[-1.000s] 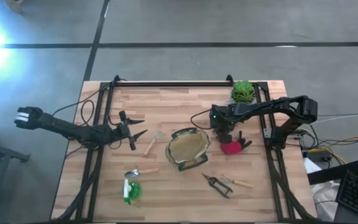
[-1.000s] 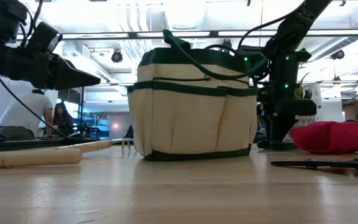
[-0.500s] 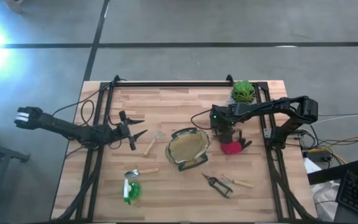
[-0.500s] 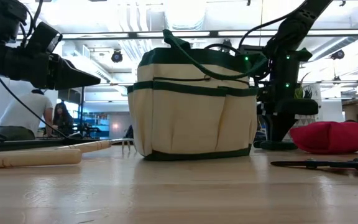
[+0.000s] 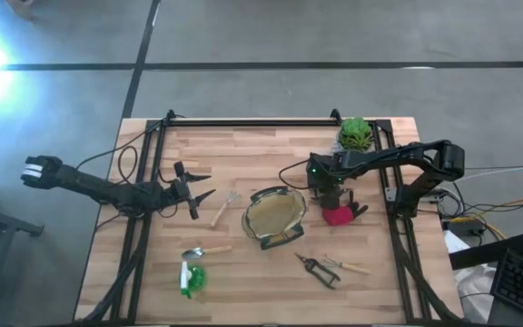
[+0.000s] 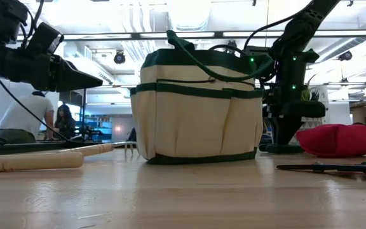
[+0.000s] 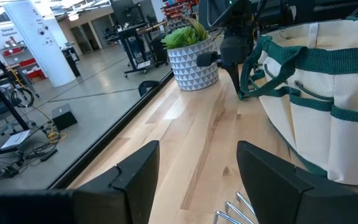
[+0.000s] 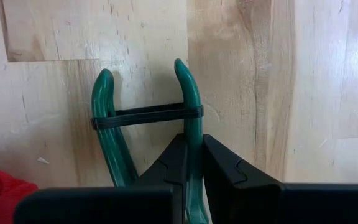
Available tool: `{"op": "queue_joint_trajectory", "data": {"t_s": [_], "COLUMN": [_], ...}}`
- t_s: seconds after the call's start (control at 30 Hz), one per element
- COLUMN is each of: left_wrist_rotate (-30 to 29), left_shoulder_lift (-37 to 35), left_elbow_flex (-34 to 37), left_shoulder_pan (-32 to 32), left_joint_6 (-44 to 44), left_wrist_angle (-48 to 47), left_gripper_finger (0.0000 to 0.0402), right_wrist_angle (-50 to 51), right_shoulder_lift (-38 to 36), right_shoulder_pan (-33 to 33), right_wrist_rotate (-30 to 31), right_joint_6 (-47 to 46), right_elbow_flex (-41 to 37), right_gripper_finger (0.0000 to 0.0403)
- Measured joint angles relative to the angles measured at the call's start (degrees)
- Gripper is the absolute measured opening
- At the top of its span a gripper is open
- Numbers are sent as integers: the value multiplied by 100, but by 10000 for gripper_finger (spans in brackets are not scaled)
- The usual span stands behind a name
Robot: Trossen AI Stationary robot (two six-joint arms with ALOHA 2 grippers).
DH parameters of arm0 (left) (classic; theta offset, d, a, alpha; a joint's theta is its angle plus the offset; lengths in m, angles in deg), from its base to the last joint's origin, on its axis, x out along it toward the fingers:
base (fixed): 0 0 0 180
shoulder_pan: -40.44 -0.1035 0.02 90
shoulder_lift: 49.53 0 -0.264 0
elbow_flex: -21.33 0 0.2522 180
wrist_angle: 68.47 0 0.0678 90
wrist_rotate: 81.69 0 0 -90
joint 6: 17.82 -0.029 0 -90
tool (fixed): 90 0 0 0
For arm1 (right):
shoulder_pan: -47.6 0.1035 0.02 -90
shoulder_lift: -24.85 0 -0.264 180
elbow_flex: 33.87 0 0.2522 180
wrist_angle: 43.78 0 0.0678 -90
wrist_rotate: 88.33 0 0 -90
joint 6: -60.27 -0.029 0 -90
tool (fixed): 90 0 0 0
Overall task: Pick & Place Garden tools in Gardening bag
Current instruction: Put the top green shears into the green gardening bag
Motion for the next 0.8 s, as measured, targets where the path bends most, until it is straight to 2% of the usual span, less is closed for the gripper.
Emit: {"op": "queue_joint_trajectory", "data": {"t_s": [0.8], "left_wrist_rotate": [-1], "left_shoulder_lift": [2], "left_elbow_flex": [0], "left_shoulder_pan": [-2], "left_joint_6": [0], "left_wrist_angle": [0], "left_gripper_finger": [218], "right_wrist_angle": [144], "right_shoulder_lift": [-57], "right_shoulder_pan": [4], "right_wrist_rotate": [34], "right_joint_6": [38], "right_elbow_flex": [22], "right_gripper_finger": [19]}}
